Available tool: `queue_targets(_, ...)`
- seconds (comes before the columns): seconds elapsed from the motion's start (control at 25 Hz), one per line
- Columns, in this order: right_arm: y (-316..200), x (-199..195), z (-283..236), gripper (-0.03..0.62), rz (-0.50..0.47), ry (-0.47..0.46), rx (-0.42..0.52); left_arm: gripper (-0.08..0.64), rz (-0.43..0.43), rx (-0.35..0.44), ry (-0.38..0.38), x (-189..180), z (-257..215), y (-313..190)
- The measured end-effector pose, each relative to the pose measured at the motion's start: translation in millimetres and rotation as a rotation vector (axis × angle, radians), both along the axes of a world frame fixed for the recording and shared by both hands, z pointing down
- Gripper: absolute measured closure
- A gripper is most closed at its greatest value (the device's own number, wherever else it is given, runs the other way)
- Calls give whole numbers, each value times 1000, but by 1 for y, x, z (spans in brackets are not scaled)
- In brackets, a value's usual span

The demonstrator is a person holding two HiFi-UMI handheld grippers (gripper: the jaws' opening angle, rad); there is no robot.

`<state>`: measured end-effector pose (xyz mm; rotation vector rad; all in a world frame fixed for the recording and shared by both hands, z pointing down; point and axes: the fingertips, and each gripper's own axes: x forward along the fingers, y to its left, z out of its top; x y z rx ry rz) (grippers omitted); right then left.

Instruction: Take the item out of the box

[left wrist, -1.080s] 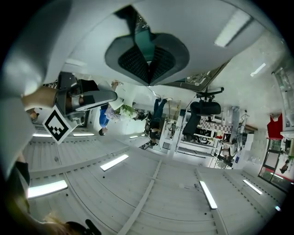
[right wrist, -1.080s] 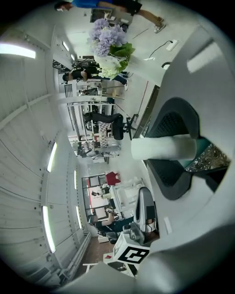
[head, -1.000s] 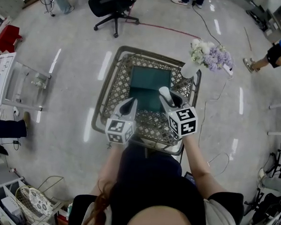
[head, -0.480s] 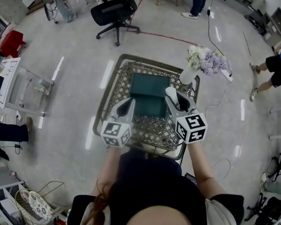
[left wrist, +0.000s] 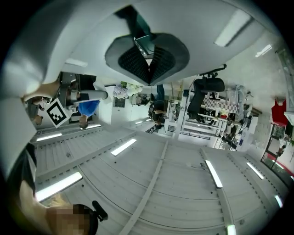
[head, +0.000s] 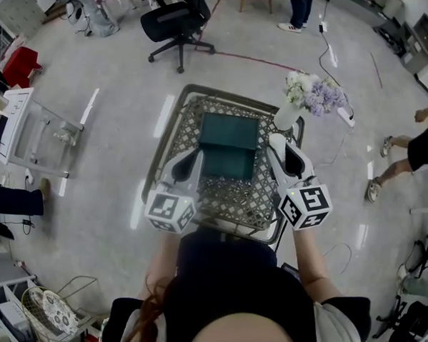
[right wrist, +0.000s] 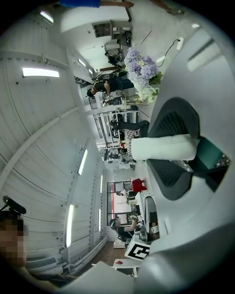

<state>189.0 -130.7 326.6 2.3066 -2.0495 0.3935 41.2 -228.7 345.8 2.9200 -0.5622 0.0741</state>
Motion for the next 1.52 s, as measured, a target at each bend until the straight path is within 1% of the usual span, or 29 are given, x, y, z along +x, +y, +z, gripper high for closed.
queue_targets(0.12,9,2,0,453,18,-12,19,549,4,43,-16,-3,-4,3)
queue_targets(0.24,19,1,-1,453,34,-15,65,549,7,59,-28,-7,-3,7)
queue_targets(0.36,28,-4,-6,453,36,8,121,549,5,71,-36,-11,0,11)
queue_targets(0.44,32,-7,-5,453,32,22,133,549,7,74,-34,-13,2,14)
queue_targets(0.84,30,-18,2,453,29,9,119,549,16,74,-23,-17,6,17)
queue_targets(1.28,30,-13,8,454,54,10,100,549,17,46,-26,-13,12,15)
queue_targets(1.52,29,-12,13,454,51,7,88,549,26,41,-27,-10,17,15)
